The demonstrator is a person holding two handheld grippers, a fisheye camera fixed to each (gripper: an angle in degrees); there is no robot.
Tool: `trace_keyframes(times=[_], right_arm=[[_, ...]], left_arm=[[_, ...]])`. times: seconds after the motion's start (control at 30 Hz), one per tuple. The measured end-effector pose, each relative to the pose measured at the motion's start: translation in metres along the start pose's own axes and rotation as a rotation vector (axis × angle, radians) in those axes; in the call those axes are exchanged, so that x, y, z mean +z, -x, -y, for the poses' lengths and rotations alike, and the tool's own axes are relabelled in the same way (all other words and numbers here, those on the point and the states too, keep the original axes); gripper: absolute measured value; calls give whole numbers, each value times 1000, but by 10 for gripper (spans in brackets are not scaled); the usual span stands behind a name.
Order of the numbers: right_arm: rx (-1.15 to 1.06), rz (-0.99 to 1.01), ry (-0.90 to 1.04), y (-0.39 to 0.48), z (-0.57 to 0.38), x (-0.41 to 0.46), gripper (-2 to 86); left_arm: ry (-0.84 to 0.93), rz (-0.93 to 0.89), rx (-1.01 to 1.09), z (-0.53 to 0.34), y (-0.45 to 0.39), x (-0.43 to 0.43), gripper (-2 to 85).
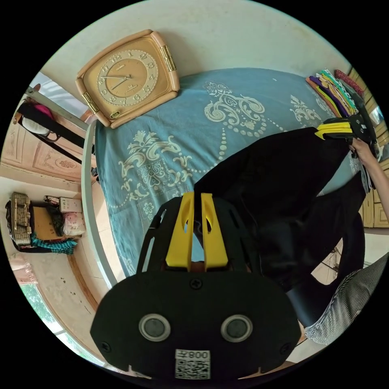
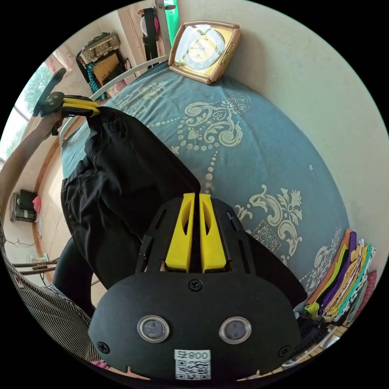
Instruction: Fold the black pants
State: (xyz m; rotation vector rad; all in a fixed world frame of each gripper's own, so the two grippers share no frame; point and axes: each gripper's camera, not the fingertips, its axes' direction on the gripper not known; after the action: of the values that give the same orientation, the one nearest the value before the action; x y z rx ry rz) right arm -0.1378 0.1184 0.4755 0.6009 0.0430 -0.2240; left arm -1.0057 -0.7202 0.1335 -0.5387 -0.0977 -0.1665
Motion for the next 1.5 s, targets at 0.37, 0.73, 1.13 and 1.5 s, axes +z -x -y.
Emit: trace_keyframes(times=[0.37,0.73,1.13,1.5], right_arm=[[64,91,-104,53,-95,-50,17],[61,197,-140,129,-181,-60,17],[-67,233,2,234,-234,-12,16],[-136,223,92,295,-253,34,17]], left_arm=[[-85,-3,-17,-153,-12,-103,14],[-73,-16,-34,-308,-30,-151,12],[10,14,-11,-432,-40,-163,9],[102,10,-24,-508,-48,-148,8]])
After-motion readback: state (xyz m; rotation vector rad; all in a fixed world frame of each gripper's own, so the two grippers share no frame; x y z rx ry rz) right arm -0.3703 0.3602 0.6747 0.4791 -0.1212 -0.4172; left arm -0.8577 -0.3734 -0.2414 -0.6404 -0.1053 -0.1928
